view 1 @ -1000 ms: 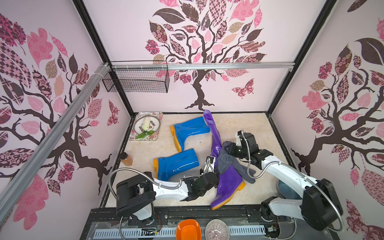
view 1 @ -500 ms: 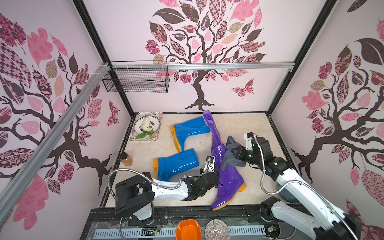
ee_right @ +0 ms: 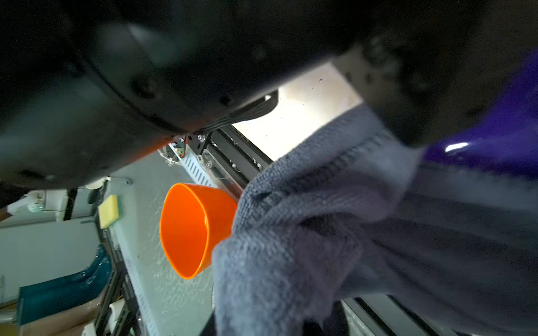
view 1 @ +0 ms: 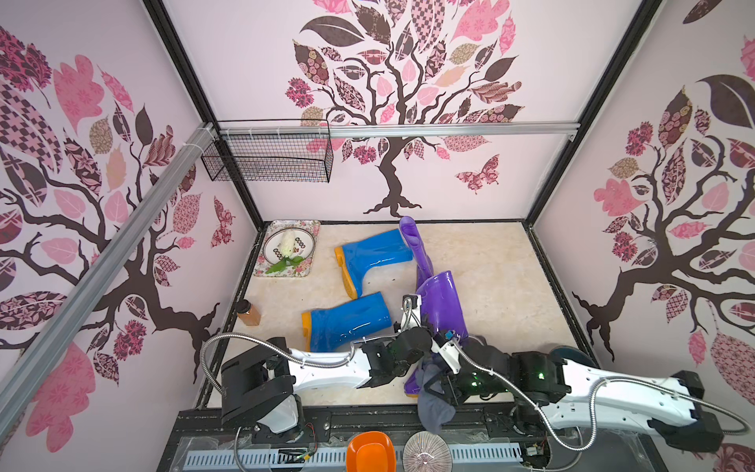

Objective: Wipe the rubber boots with a cloth
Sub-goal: Wipe the dirt off the rubber boot.

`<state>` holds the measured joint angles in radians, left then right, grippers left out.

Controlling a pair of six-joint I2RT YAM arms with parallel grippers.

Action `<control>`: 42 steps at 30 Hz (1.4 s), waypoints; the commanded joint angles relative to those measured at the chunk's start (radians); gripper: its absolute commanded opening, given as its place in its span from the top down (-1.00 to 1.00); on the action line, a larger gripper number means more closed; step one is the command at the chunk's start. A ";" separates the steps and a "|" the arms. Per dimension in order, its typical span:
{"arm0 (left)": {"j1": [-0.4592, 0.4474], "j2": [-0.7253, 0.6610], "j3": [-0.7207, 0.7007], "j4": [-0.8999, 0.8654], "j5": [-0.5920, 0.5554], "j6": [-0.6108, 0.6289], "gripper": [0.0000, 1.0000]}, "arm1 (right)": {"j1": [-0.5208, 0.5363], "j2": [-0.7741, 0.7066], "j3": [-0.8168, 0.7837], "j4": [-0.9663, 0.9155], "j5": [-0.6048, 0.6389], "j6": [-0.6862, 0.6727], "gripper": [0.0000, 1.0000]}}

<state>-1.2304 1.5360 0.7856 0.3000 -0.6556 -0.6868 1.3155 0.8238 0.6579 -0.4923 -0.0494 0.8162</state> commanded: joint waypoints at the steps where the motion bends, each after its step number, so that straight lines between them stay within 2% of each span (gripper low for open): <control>1: 0.001 0.001 0.048 0.004 -0.017 -0.044 1.00 | 0.003 -0.046 -0.108 0.178 0.140 0.039 1.00; 3: 0.000 -0.008 0.041 0.002 -0.019 -0.057 1.00 | -0.005 -0.048 -0.203 0.309 0.130 0.044 1.00; 7: 0.001 -0.011 0.034 -0.005 -0.015 -0.085 1.00 | -0.008 0.000 -0.286 0.435 0.217 0.040 1.00; 9: 0.001 -0.011 0.033 -0.009 -0.008 -0.097 1.00 | -0.022 0.006 -0.297 0.432 0.247 0.081 1.00; 13: 0.001 -0.017 0.024 -0.016 -0.004 -0.106 1.00 | -0.069 -0.097 -0.245 0.158 0.435 0.163 1.00; 14: 0.000 -0.017 0.023 -0.016 -0.005 -0.106 1.00 | -0.102 -0.125 -0.239 0.096 0.442 0.170 1.00; 17: 0.001 -0.012 0.027 -0.012 0.000 -0.113 1.00 | -0.273 -0.139 -0.251 0.060 0.255 0.107 1.00; 20: -0.003 -0.008 0.038 -0.012 -0.002 -0.110 1.00 | -0.290 -0.049 -0.268 0.199 0.037 0.057 1.00; 22: -0.006 -0.010 0.043 -0.012 -0.007 -0.106 1.00 | -0.250 0.028 -0.250 0.289 -0.072 0.050 1.00; 25: -0.005 -0.014 0.044 -0.016 -0.015 -0.097 1.00 | -0.075 0.114 -0.180 0.323 0.014 0.021 1.00; 27: -0.005 -0.015 0.045 -0.019 -0.022 -0.092 1.00 | -0.014 0.158 -0.149 0.352 0.003 0.013 1.00; 29: -0.005 -0.015 0.044 -0.022 -0.025 -0.090 1.00 | -0.006 0.177 -0.157 0.393 -0.030 0.035 1.00; 30: -0.006 -0.013 0.046 -0.022 -0.024 -0.089 1.00 | -0.005 0.174 -0.170 0.399 -0.021 0.041 1.00; 32: -0.005 -0.012 0.047 -0.022 -0.025 -0.090 1.00 | -0.008 0.140 -0.179 0.323 0.075 0.051 1.00; 35: -0.005 -0.011 0.046 -0.022 -0.031 -0.089 1.00 | -0.041 0.015 -0.228 0.222 0.195 0.099 1.00; 40: -0.005 -0.015 0.045 -0.021 -0.043 -0.074 1.00 | -0.181 -0.319 -0.152 -0.211 0.427 0.151 1.00; 42: -0.004 -0.015 0.049 -0.015 -0.045 -0.064 1.00 | -0.200 -0.351 -0.098 -0.271 0.449 0.144 1.00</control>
<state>-1.2358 1.5169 0.7868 0.2493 -0.6762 -0.7696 1.1389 0.5152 0.4744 -0.5430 0.2699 0.9150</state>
